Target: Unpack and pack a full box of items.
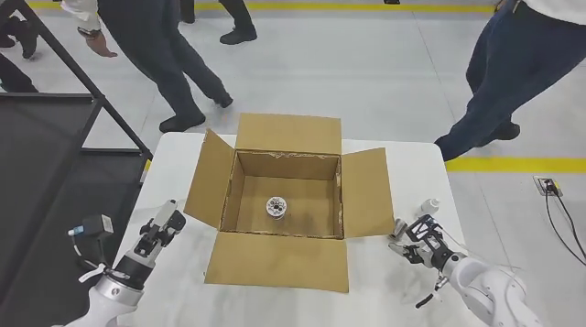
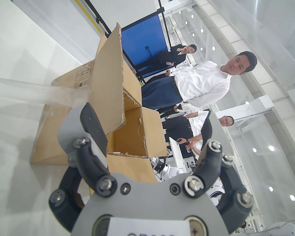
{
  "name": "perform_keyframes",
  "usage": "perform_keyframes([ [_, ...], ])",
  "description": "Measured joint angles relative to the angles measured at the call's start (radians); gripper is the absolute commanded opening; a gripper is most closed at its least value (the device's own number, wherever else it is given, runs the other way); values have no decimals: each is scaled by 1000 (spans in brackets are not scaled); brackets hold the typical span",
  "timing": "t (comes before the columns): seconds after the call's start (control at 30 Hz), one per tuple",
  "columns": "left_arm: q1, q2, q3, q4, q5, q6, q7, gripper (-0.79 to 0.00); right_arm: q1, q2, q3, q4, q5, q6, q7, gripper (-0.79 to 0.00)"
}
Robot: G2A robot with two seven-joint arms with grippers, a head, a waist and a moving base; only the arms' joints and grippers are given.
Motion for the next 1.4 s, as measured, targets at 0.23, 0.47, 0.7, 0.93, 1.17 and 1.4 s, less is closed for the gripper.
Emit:
perform_keyframes([
  [0.23, -3, 0, 1, -3, 2, 3, 2, 0, -53, 12, 40, -63, 7, -15, -42, 0],
  [0.47, -4, 1, 3, -10, 4, 4, 7, 0, -143, 29, 108, -197, 23, -65, -101, 0],
  [0.7, 1, 0, 5, -13, 6, 2, 20, 0, -185, 32, 134, -279, 63, -44, -77, 0],
  [0.93, 1, 0, 5, -13, 6, 2, 20, 0, -184, 32, 134, -278, 62, -45, -78, 0],
  [1.17, 1, 0, 6, -15, 7, 3, 21, 0, -181, 31, 129, -314, 66, -13, -95, 0],
  [1.4, 9, -1, 7, -13, 10, 3, 36, 0, -171, 27, 102, -475, 47, 98, -65, 0],
])
